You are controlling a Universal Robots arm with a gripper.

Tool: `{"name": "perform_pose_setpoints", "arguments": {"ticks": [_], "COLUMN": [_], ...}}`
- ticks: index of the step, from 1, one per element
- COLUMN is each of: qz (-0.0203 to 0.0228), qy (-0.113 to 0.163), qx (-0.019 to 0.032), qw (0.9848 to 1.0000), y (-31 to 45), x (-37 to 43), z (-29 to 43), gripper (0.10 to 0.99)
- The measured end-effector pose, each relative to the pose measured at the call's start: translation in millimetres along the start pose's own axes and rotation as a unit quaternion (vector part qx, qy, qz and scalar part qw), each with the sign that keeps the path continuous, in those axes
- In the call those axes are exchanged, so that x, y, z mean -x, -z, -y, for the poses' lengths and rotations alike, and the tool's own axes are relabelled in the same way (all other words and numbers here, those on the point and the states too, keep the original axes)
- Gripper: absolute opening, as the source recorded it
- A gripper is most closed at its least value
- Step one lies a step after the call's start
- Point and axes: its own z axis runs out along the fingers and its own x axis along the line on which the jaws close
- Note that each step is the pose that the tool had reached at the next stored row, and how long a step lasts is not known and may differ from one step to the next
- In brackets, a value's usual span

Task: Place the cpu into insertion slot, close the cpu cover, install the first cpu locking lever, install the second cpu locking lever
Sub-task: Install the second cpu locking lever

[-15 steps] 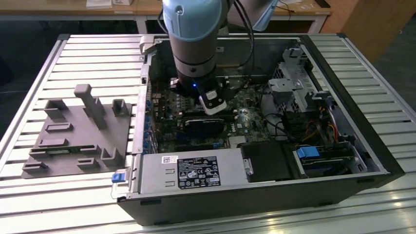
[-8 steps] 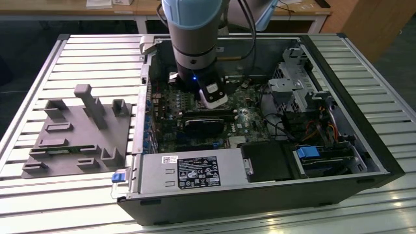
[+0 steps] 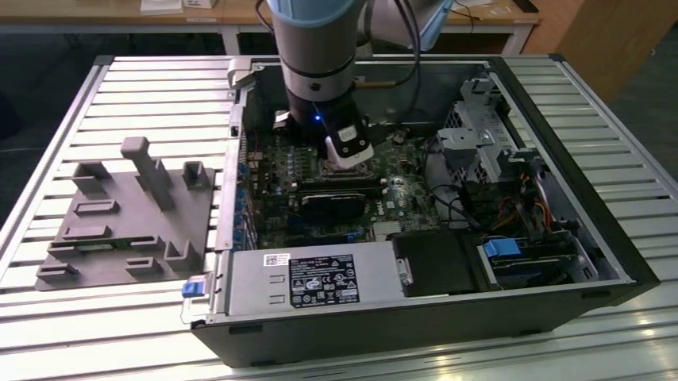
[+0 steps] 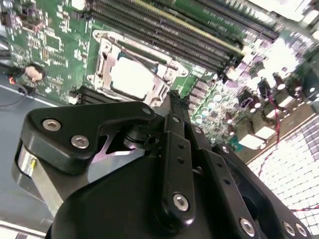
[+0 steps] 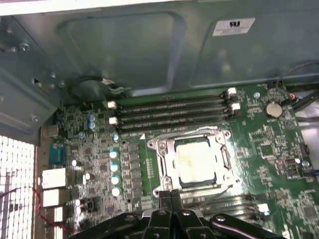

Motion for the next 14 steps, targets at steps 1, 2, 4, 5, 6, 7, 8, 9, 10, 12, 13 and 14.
{"name": "perform_pose_setpoints", "arguments": {"ticks": [1, 2, 4, 5, 6, 7, 8, 9, 10, 12, 13, 14], "qz": [0.0003, 0.0003, -0.0002, -0.0005, -0.0008, -0.0012, -0.0015, -0.0019, -0.0024, -0.0037, -0.0045, -0.0054], "qy": [0.0, 0.0, 0.0, 0.0, -0.001, -0.001, -0.001, -0.001, -0.001, -0.002, -0.002, -0.003], "qx": [-0.0027, -0.0046, -0.0073, -0.0088, -0.0104, -0.012, -0.0139, -0.0154, -0.0166, -0.0189, -0.0199, -0.0208], "qw": [1.0, 1.0, 1.0, 1.0, 0.9999, 0.9999, 0.9999, 0.9999, 0.9999, 0.9998, 0.9998, 0.9998], "y": [-0.1, -0.2, -0.5, -0.6, -0.7, -0.9, -1.0, -1.1, -1.3, -1.5, -1.8, -2.0], "x": [0.9, 2.6, 6.8, 8.8, 10.8, 12.8, 14.9, 16.9, 18.7, 22.2, 23.8, 25.3], "z": [-0.1, -0.4, -0.9, -1.1, -1.3, -1.6, -1.8, -2.1, -2.3, -2.7, -2.9, -2.9], "gripper": [0.102, 0.102, 0.102, 0.102, 0.102, 0.102, 0.102, 0.102, 0.102, 0.102, 0.102, 0.102]}}
